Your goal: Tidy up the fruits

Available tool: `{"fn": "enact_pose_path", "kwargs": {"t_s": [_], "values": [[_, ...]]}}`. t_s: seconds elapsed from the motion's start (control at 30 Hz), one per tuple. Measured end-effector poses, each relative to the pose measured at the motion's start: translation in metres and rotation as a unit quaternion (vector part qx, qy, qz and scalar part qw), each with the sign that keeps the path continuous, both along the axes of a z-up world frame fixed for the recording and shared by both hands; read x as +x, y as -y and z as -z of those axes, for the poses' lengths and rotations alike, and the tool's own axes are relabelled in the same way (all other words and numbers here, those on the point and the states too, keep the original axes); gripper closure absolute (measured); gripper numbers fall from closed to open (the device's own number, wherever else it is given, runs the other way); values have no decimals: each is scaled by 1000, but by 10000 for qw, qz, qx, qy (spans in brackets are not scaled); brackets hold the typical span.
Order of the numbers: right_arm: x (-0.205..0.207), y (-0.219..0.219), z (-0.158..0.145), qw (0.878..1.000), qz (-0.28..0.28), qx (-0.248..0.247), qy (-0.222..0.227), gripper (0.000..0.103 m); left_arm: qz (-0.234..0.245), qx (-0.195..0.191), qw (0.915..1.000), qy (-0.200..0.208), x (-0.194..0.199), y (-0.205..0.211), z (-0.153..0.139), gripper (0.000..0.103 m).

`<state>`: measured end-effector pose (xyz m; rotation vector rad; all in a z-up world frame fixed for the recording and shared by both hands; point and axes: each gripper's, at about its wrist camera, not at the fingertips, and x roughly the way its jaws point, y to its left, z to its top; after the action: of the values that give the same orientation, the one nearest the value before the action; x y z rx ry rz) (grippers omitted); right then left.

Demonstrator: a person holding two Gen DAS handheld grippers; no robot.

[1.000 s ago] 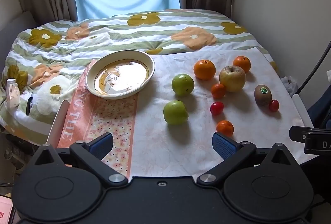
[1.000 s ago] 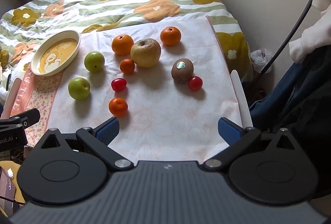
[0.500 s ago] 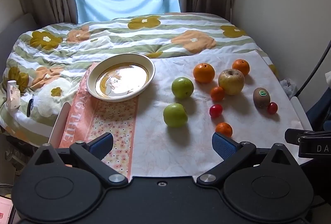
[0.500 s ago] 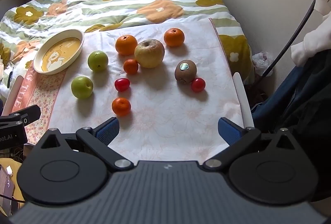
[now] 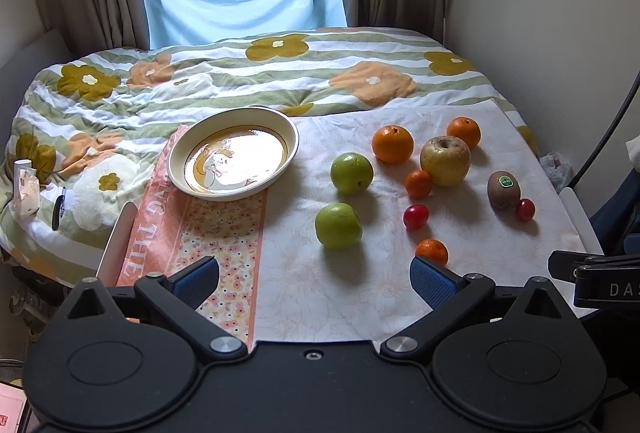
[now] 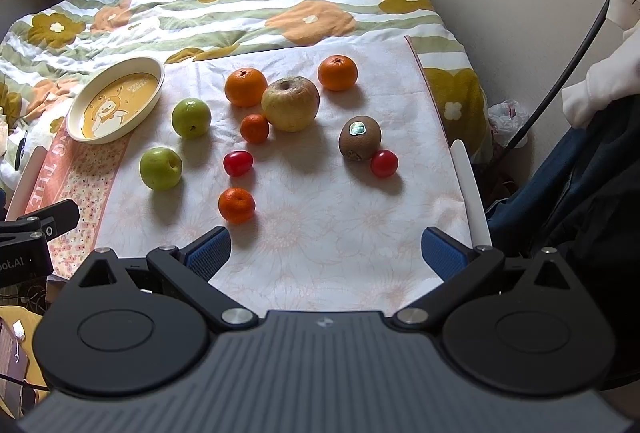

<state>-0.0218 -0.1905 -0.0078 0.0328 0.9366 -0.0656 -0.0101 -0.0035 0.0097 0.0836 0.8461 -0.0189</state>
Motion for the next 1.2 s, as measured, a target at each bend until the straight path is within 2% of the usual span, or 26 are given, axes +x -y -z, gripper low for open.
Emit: {"fn": "enact_pose_path", "kwargs": {"t_s": [1.2], "values": [[-1,-3,-2,10000,-37,10,20,0,6,-31,10000,53,1,-1,-4,0]]}}
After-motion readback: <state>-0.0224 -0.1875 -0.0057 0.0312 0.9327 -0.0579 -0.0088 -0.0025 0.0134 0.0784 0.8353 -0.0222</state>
